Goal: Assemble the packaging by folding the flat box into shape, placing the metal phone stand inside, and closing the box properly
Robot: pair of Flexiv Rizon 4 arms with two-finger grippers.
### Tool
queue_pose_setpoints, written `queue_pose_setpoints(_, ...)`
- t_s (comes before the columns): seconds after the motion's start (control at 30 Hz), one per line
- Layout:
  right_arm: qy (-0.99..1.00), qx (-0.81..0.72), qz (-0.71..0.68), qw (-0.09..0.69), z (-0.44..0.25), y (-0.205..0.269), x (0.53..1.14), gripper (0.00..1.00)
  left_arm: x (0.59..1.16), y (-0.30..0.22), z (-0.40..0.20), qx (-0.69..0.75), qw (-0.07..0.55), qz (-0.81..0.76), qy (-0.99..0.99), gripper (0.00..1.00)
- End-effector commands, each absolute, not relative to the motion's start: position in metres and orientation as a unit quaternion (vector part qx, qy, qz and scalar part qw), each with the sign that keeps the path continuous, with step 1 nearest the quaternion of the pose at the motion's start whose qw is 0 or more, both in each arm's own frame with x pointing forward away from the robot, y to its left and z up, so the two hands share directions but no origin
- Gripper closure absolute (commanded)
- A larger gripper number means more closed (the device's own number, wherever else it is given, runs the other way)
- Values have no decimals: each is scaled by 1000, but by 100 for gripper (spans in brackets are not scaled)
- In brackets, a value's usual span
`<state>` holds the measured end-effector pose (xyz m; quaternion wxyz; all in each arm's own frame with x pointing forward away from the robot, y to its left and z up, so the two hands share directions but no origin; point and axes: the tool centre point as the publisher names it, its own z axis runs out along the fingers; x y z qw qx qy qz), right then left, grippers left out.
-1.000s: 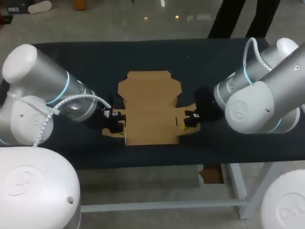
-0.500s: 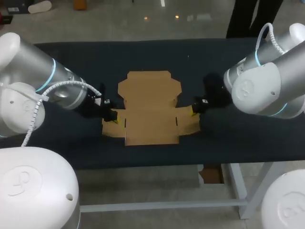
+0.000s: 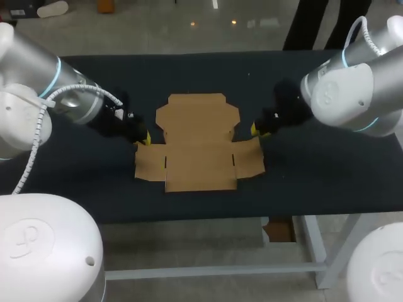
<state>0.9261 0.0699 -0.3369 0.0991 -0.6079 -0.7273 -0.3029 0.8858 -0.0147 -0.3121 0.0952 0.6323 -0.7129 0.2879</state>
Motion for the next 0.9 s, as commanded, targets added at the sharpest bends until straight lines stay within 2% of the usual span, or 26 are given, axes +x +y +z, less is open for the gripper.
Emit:
queue_pose_setpoints(0.03,-715,-587,-344,160,-336,65,939,66,896,-9,-310,631,99,284,-715,76)
queue_pose_setpoints(0.1,-713,-591,-342,159,-335,64,942,63,901,-4,-308,630,98,286,-715,65)
queue_pose_setpoints(0.17,-710,-592,-346,159,-333,64,944,61,906,0,-307,630,97,287,-715,62)
queue_pose_setpoints(0.23,-705,-593,-352,165,-332,62,947,58,910,5,-305,630,97,288,-715,53)
queue_pose_setpoints(0.3,-699,-596,-357,170,-332,59,950,52,915,10,-303,629,101,291,-714,33)
queue_pose_setpoints(0.33,-697,-595,-360,173,-332,58,952,52,918,13,-302,628,104,293,-713,27)
queue_pose_setpoints(0.37,-694,-597,-363,175,-333,57,953,52,920,15,-301,625,109,298,-713,11)
queue_pose_setpoints(0.4,-690,-596,-369,181,-334,56,955,52,922,18,-300,624,111,300,-713,0)
queue_pose_setpoints(0.43,-688,-597,-369,182,-334,56,956,51,923,19,-299,623,113,301,-713,0)
queue_pose_setpoints(0.47,-686,-601,-368,181,-335,56,958,46,926,22,-298,621,116,303,-713,0)
queue_pose_setpoints(0.5,-682,-603,-371,185,-335,55,960,20,928,24,-297,622,117,304,-712,0)
queue_pose_setpoints(0.53,-681,-603,-372,186,-336,55,962,7,930,26,-296,622,118,306,-711,0)
queue_pose_setpoints(0.6,-676,-606,-374,188,-336,55,966,11,934,29,-294,621,121,309,-710,0)
queue_pose_setpoints(0.73,-673,-608,-374,191,-334,55,974,9,939,32,-290,621,120,310,-710,0)
queue_pose_setpoints(0.9,-668,-611,-376,196,-333,56,981,12,947,39,-287,623,121,313,-707,0)
